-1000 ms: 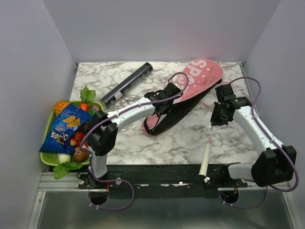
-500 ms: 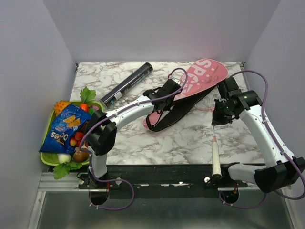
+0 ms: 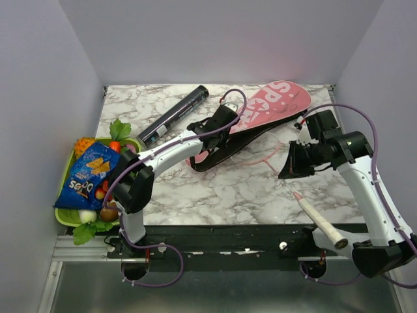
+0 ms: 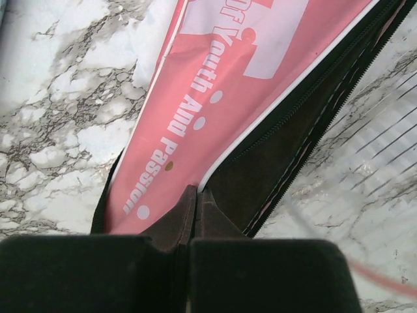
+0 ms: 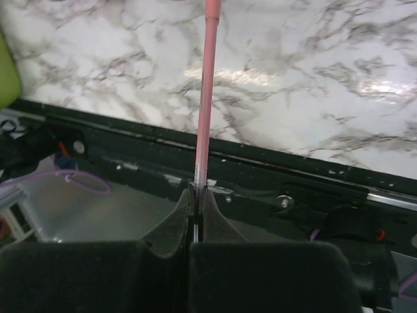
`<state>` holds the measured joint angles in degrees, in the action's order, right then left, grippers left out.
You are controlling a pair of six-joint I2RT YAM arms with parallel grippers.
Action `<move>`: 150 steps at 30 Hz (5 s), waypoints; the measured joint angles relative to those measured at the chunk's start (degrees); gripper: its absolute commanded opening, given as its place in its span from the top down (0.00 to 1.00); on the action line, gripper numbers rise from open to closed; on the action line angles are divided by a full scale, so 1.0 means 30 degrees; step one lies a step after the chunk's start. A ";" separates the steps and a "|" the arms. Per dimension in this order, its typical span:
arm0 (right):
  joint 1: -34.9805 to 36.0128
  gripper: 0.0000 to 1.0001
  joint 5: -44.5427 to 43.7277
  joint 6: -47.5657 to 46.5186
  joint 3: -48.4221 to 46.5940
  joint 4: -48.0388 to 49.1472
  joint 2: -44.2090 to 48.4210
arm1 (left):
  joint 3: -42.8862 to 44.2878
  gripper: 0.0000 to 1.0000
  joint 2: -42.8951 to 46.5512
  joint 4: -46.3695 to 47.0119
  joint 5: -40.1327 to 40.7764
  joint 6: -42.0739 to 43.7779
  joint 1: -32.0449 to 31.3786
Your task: Pack up the badminton gear
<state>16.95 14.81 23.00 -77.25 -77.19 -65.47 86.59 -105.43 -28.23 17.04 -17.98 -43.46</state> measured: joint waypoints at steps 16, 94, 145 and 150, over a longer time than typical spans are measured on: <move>0.0117 0.99 0.7162 -0.1056 0.0495 -0.0138 0.1865 | -0.1596 1.00 0.1501 0.0809 0.0022 -0.0007 0.1311; 0.0117 0.99 0.0022 0.7978 0.8029 0.9901 0.7198 | -0.5858 1.00 0.5705 0.0233 -0.3920 -0.2623 0.2448; 0.0117 0.50 -0.4758 0.3169 0.8123 1.7835 -0.3111 | -0.3898 1.00 0.5129 -0.0750 -0.5078 -0.6025 -0.0291; 0.0117 0.50 -0.2550 0.1056 0.8619 1.5941 -0.4116 | -0.3876 1.00 0.4146 -0.0663 -0.4962 -0.5872 -0.0291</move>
<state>17.30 7.16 26.17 -51.40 -29.36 -77.82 74.96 -92.99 -30.22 2.15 -35.59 -44.34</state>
